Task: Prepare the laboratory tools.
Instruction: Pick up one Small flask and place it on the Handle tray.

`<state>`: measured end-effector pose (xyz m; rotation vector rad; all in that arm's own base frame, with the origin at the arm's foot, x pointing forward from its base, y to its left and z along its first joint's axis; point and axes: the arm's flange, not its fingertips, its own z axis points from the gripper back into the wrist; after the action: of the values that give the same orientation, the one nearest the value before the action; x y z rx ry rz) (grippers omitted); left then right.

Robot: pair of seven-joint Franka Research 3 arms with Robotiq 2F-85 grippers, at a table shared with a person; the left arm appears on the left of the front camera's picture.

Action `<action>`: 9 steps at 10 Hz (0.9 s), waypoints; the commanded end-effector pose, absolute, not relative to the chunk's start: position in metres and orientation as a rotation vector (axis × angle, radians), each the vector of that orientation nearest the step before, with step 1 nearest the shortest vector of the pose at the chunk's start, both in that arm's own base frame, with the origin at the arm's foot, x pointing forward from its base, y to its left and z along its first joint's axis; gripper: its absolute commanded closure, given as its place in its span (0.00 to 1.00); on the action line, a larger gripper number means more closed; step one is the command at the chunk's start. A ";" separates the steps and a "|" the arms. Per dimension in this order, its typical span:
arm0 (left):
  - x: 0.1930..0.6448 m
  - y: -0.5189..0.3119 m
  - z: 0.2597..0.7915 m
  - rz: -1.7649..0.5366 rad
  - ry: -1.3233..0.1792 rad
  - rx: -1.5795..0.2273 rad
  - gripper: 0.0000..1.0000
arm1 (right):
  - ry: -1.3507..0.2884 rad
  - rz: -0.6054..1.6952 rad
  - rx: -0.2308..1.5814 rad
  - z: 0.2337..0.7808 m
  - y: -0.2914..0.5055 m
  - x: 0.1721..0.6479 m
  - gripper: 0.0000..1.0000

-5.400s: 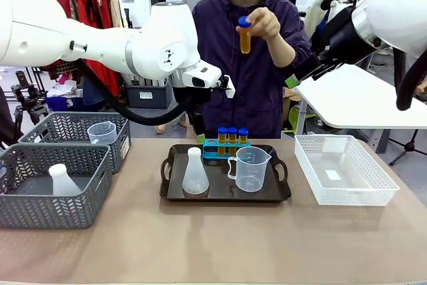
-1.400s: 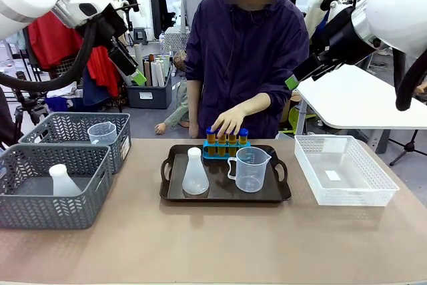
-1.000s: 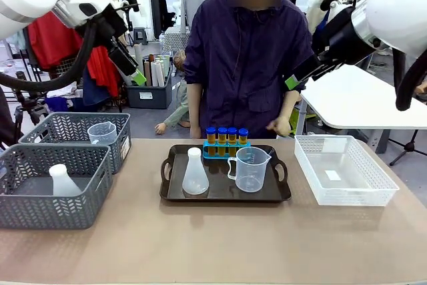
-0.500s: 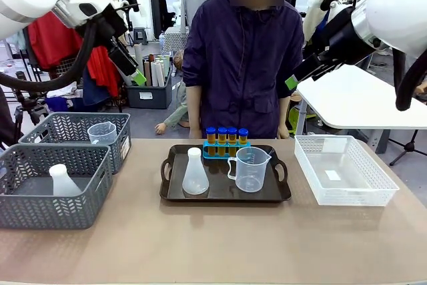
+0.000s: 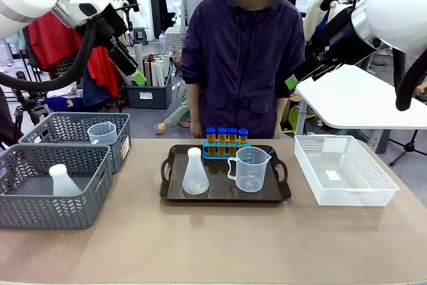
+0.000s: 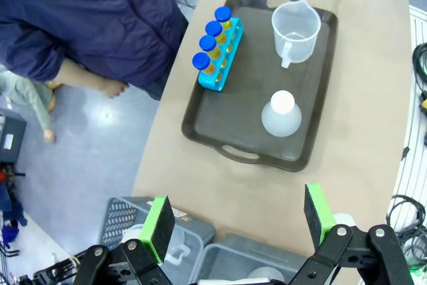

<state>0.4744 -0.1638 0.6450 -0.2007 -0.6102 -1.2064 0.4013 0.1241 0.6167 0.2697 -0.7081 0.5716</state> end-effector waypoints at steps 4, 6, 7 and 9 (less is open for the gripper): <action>0.474 -0.160 0.646 -1.207 -0.612 -0.202 0.00 | -0.710 0.572 0.287 0.617 0.123 0.401 0.00; 0.474 -0.160 0.646 -1.207 -0.612 -0.202 0.00 | -0.710 0.572 0.287 0.617 0.123 0.401 0.00; 0.474 -0.160 0.646 -1.207 -0.612 -0.202 0.00 | -0.710 0.572 0.287 0.617 0.123 0.401 0.00; 0.474 -0.160 0.646 -1.207 -0.612 -0.202 0.00 | -0.710 0.572 0.287 0.617 0.123 0.401 0.00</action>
<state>0.4744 -0.1638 0.6450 -0.2007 -0.6103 -1.2064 0.4013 0.1241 0.6167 0.2697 -0.7081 0.5716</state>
